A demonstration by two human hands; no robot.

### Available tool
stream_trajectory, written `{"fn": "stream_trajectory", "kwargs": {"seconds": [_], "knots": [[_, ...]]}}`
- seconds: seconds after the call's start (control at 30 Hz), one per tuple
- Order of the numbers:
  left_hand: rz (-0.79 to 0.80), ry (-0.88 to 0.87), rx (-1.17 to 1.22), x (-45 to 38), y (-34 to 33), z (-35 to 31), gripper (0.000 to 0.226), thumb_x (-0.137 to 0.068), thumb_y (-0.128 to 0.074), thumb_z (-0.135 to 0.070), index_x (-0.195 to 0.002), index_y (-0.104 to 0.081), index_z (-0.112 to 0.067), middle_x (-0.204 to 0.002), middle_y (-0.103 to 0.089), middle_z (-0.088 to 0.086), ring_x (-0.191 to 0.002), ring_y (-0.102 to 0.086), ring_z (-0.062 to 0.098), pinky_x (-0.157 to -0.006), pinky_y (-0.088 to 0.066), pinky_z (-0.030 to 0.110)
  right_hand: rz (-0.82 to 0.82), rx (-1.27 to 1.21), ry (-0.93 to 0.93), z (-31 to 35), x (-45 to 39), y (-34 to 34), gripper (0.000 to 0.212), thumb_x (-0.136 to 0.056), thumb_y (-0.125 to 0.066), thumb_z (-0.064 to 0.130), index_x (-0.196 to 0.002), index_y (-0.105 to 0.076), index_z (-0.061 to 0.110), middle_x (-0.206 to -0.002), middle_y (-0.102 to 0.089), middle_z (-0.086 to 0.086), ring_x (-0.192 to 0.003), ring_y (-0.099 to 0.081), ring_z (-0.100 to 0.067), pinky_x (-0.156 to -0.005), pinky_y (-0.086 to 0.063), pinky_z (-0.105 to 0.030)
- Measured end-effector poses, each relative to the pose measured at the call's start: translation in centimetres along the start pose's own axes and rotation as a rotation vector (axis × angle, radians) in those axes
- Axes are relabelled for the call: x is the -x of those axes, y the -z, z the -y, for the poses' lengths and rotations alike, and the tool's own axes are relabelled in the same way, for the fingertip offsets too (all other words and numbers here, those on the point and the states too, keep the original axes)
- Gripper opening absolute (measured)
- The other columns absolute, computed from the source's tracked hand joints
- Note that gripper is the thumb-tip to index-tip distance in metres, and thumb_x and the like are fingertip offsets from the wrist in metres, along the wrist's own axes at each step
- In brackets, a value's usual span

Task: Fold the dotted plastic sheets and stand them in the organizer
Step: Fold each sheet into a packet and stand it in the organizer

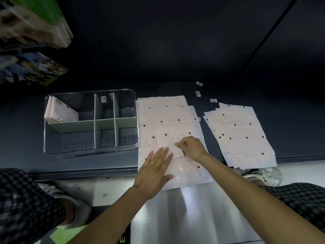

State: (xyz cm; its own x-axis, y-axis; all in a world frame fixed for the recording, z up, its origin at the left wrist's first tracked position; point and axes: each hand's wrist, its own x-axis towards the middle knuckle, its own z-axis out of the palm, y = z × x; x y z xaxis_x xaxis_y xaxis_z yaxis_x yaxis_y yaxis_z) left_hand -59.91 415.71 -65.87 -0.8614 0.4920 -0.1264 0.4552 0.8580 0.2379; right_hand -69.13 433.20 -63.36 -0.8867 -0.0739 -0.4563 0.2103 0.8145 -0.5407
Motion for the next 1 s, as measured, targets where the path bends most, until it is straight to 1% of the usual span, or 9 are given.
{"fn": "stream_trajectory", "kwargs": {"seconds": [0.1,0.17,0.3,0.53,0.7,0.8,0.83,0.9,1.0], "knots": [[0.066,-0.029,-0.057,-0.1,-0.7,1.3,0.062,-0.095,-0.012,-0.06,-0.141,0.024,-0.038,-0.149,0.032,0.0,-0.136,0.033,0.018,-0.115,0.02,0.038,-0.193,0.127,0.096,0.0,0.9,-0.6,0.022,-0.09,-0.059,0.036,-0.087,-0.059,0.014,-0.083,-0.06,-0.001,-0.083,-0.055,-0.019,-0.077,-0.049,-0.037],[0.085,-0.048,-0.068,-0.3,-0.8,1.8,0.06,-0.094,-0.011,-0.062,-0.138,0.025,-0.044,-0.148,0.034,0.0,-0.134,0.035,0.017,-0.113,0.021,0.038,-0.398,0.215,0.373,-0.3,2.0,-1.2,0.014,-0.089,-0.062,0.021,-0.097,-0.062,0.009,-0.092,-0.062,-0.006,-0.089,-0.056,-0.023,-0.077,-0.048,-0.034],[0.094,-0.066,-0.094,-0.5,-1.0,2.1,0.063,-0.093,-0.012,-0.064,-0.145,0.014,-0.041,-0.149,0.032,0.002,-0.138,0.029,0.016,-0.115,0.017,0.036,-0.303,0.373,0.799,-1.7,3.6,-2.4,0.014,-0.076,-0.073,0.005,-0.09,-0.073,0.007,-0.095,-0.072,-0.008,-0.088,-0.068,-0.026,-0.076,-0.057,-0.036],[0.098,-0.161,0.076,-0.3,0.8,4.5,0.056,-0.096,-0.029,-0.057,-0.144,-0.029,-0.028,-0.159,0.01,0.001,-0.146,0.01,0.011,-0.113,0.017,0.023,-0.3,0.346,0.825,-4.9,4.1,-2.2,0.041,-0.063,-0.083,-0.002,-0.101,-0.074,0.01,-0.111,-0.07,-0.007,-0.1,-0.068,-0.023,-0.082,-0.054,-0.035],[0.119,-0.183,0.135,0.2,1.4,5.9,0.053,-0.096,-0.033,-0.056,-0.138,-0.037,-0.025,-0.156,0.013,-0.005,-0.144,0.012,0.007,-0.108,0.021,0.016,-0.301,0.295,0.78,-4.4,3.5,-2.5,0.034,-0.059,-0.086,-0.001,-0.09,-0.076,0.011,-0.101,-0.073,-0.006,-0.092,-0.071,-0.02,-0.071,-0.06,-0.036],[0.136,-0.183,0.154,0.1,1.6,5.9,0.052,-0.095,-0.036,-0.055,-0.138,-0.038,-0.025,-0.158,0.007,-0.002,-0.144,0.011,0.007,-0.11,0.018,0.017,-0.301,0.419,0.783,-4.3,3.2,-2.1,0.031,-0.065,-0.084,0.006,-0.095,-0.076,0.013,-0.103,-0.073,-0.004,-0.092,-0.071,-0.019,-0.074,-0.059,-0.034],[0.14,-0.177,0.167,0.1,1.7,5.8,0.051,-0.095,-0.037,-0.054,-0.137,-0.038,-0.025,-0.159,0.005,-0.002,-0.145,0.009,0.008,-0.111,0.016,0.018,-0.263,0.442,0.747,-4.0,3.2,-1.8,0.028,-0.075,-0.077,0.013,-0.102,-0.074,0.014,-0.109,-0.071,-0.003,-0.098,-0.069,-0.018,-0.083,-0.056,-0.03],[0.142,-0.154,0.191,0.1,1.9,5.6,0.05,-0.096,-0.038,-0.053,-0.136,-0.037,-0.025,-0.159,0.003,-0.002,-0.146,0.006,0.008,-0.113,0.013,0.02,-0.14,0.44,0.615,-3.8,3.4,-1.2,0.039,-0.095,-0.045,0.04,-0.126,-0.059,0.023,-0.134,-0.056,0.006,-0.124,-0.051,-0.009,-0.106,-0.031,-0.017],[0.137,-0.103,0.222,0.1,2.1,5.1,0.055,-0.096,-0.039,-0.053,-0.142,-0.03,-0.023,-0.16,0.0,-0.004,-0.145,0.002,0.007,-0.114,0.01,0.019,-0.073,0.486,0.627,-4.4,2.6,-1.5,0.066,-0.09,-0.014,0.058,-0.14,-0.043,0.026,-0.148,-0.039,0.01,-0.137,-0.031,-0.006,-0.11,-0.013,-0.014]]}}
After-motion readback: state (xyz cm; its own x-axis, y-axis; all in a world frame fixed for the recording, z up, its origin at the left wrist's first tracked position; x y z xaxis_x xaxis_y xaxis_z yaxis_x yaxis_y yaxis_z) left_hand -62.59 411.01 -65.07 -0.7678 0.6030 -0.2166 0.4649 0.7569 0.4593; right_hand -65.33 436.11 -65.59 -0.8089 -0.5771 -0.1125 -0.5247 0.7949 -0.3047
